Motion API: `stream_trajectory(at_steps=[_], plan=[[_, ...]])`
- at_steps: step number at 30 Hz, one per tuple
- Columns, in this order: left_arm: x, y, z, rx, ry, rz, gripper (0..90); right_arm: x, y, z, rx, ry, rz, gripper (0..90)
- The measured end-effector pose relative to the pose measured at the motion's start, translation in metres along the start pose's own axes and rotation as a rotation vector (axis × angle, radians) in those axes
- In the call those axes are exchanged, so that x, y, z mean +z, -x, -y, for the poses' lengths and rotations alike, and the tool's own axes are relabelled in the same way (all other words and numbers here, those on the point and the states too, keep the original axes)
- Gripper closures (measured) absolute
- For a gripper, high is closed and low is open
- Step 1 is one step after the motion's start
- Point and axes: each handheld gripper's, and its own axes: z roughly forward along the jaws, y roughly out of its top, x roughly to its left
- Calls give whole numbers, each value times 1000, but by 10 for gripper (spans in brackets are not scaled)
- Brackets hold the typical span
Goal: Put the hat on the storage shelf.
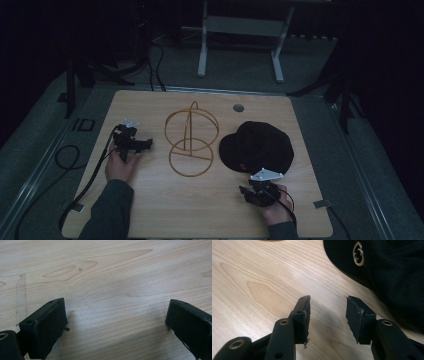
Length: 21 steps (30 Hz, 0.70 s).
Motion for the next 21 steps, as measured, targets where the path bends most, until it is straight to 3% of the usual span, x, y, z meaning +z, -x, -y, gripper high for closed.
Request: stream_trajectory(at_steps=[10, 21], plan=[[0, 0, 0, 0, 0, 0, 32, -3, -4, -13, -28, 1, 24, 548], [0, 0, 0, -2, 2, 0, 32, -13, -2, -51, -52, 43, 64, 518]])
